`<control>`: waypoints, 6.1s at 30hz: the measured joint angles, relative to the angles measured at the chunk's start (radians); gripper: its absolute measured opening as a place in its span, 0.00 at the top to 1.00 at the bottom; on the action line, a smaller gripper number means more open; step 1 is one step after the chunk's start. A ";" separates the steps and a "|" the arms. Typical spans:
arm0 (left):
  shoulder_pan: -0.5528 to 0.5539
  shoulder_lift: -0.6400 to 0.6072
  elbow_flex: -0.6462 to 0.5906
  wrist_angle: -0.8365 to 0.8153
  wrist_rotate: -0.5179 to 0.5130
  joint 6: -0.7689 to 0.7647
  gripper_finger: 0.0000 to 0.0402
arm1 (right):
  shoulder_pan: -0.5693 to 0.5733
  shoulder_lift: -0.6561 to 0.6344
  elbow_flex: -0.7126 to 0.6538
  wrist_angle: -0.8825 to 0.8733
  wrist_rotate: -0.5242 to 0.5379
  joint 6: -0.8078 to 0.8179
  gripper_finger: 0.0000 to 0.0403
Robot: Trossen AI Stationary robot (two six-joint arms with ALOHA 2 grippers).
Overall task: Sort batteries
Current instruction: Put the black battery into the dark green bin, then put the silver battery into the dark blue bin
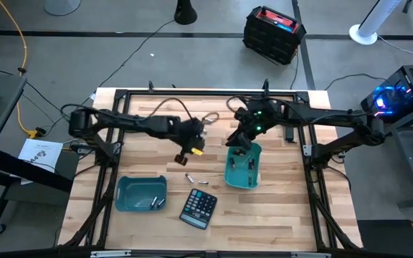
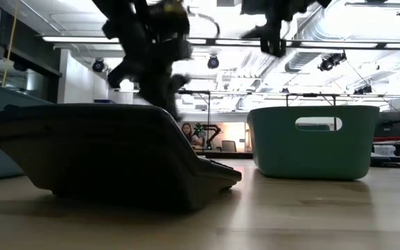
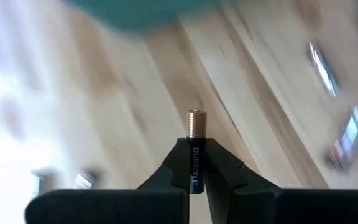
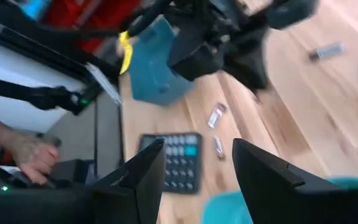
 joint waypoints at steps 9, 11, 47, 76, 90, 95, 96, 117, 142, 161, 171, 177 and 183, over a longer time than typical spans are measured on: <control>0.007 0.014 0.006 0.495 0.057 -0.050 0.98 | -0.002 -0.158 0.001 0.116 0.112 0.025 0.55; -0.020 0.068 0.039 0.506 0.087 -0.097 0.97 | -0.002 -0.182 0.001 0.115 0.155 0.025 0.55; 0.275 0.110 -0.041 -0.094 -0.070 -0.850 0.54 | -0.003 -0.211 0.000 0.090 0.321 -0.027 0.55; 0.228 0.024 -0.042 -0.163 -0.158 -0.706 0.95 | -0.016 -0.210 0.000 0.079 0.324 -0.054 0.55; 0.222 -0.370 -0.045 -0.497 -0.234 -0.833 0.89 | -0.066 -0.207 0.000 0.061 0.320 -0.054 0.55; 0.183 -0.418 -0.172 -0.626 -0.233 -0.997 0.84 | -0.066 -0.182 0.000 0.061 0.314 -0.056 0.55; 0.173 -0.423 -0.211 -0.628 -0.229 -1.036 0.83 | -0.066 -0.175 0.000 0.061 0.314 -0.057 0.55; 0.139 -0.400 -0.567 -0.601 -0.295 -1.563 0.67 | -0.066 0.005 0.000 0.145 0.189 -0.081 0.55; 0.452 -0.232 -0.427 -0.771 -0.043 -1.184 0.91 | -0.075 0.005 0.000 0.142 0.132 -0.233 0.55; 0.544 0.259 -0.375 -0.842 -0.210 -0.915 1.00 | -0.113 0.005 0.000 0.062 0.076 -0.271 0.55; 0.496 0.262 -0.271 -0.782 -0.257 -0.843 1.00 | -0.113 0.005 0.000 0.039 0.077 -0.270 0.55; 0.406 0.225 -0.069 -0.944 -0.235 -0.815 1.00 | -0.118 0.005 0.000 0.050 0.079 -0.270 0.55; 0.370 0.103 0.034 -0.947 -0.271 -0.818 1.00 | -0.118 0.005 0.000 0.053 0.079 -0.249 0.55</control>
